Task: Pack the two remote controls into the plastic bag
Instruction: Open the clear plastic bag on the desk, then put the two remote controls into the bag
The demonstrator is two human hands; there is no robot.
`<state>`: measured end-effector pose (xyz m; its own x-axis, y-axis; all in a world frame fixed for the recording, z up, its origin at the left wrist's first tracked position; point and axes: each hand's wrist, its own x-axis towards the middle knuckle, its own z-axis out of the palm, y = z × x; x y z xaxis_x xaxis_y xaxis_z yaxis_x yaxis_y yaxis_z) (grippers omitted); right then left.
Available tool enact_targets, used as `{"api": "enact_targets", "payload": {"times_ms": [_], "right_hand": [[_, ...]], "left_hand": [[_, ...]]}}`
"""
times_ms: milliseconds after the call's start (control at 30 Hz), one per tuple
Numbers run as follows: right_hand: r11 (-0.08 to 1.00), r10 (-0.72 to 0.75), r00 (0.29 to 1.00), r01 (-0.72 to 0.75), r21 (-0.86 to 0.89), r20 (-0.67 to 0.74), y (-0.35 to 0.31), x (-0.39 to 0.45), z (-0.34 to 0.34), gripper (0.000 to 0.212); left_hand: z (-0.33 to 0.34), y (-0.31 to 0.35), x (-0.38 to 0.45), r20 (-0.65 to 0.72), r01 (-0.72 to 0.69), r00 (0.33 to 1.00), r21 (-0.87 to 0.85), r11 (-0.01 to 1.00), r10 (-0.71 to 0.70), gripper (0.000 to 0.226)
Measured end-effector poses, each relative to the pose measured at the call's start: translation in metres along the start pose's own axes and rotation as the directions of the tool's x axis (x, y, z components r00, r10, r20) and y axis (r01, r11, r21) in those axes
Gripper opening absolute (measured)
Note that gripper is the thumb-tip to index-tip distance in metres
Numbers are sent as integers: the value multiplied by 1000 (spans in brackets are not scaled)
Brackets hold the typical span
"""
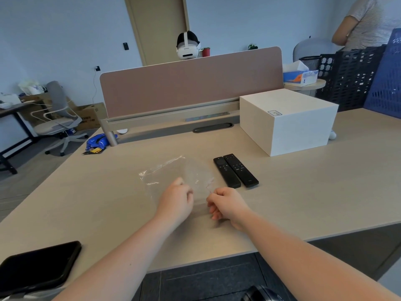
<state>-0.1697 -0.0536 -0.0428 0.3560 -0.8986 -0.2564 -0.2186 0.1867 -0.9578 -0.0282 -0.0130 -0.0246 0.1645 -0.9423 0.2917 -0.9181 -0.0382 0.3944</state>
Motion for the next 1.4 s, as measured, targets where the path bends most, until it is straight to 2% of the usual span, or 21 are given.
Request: {"api": "enact_targets", "payload": {"times_ms": [67,167,233,333,400,467,567,633,700,767,833,867,933,1067,1133,1200,1267,1400], "right_hand": [[1000,5,1000,-5,7,-7,1,-1,0,26],[1000,17,1000,-17,21,3,0,-2,-1,25],[1000,22,1000,-21,22,-2,0,-2,0,25],[996,36,998,-33,79,-43,0,0,0,23],[991,52,996,-43,128,-70,-1,1,0,21],[988,64,994,-51,146,-86,0,2,0,22],[988,55,993,-38,152,-107,2,4,2,26],[995,5,992,8,102,-123,4,1,3,29],[992,-122,965,109,-71,-234,9,-1,1,32],[918,-340,863,218,-330,-374,17,-1,-4,26],[863,-436,776,217,-457,-455,23,2,-10,18],[859,-429,765,180,-480,-480,24,4,-14,20],[845,-401,777,109,-523,-485,24,7,-18,26],[781,-363,818,5,-624,-447,20,16,-24,30],[746,-362,823,-26,-666,-438,18,20,-24,29],[697,-383,822,-41,-716,-420,16,22,-22,28],[653,-405,819,-52,-756,-406,15,23,-20,29],[580,-416,823,-88,-810,-387,15,27,-18,31]], "left_hand": [[-9,-5,5,-68,115,991,57,992,-111,20],[-22,-12,9,-81,257,965,69,964,-251,42],[-26,-13,8,-53,207,978,113,972,-202,43],[-31,-22,6,34,74,996,218,973,-83,82],[-38,-35,8,57,43,996,291,956,-63,91],[-45,-47,8,52,51,996,280,959,-68,75],[-51,-55,4,-3,-51,999,195,979,53,34],[-51,-58,-3,-7,-97,995,202,975,100,20],[-48,-62,-6,0,-80,997,226,971,82,19],[-45,-64,-7,15,-79,997,261,962,77,30],[-41,-64,-9,18,-98,995,234,967,96,37],[-38,-65,-11,1,-111,994,191,975,113,35],[-34,-65,-15,-34,-116,992,101,988,120,26],[-27,-62,-21,-113,-43,993,-51,998,37,19],[-25,-63,-24,-125,-37,992,-87,995,25,14],[-23,-66,-25,-133,-96,987,-56,994,88,8],[-21,-71,-25,-109,-123,986,3,992,123,20],[-18,-72,-21,-96,-75,992,43,996,79,38]]}}
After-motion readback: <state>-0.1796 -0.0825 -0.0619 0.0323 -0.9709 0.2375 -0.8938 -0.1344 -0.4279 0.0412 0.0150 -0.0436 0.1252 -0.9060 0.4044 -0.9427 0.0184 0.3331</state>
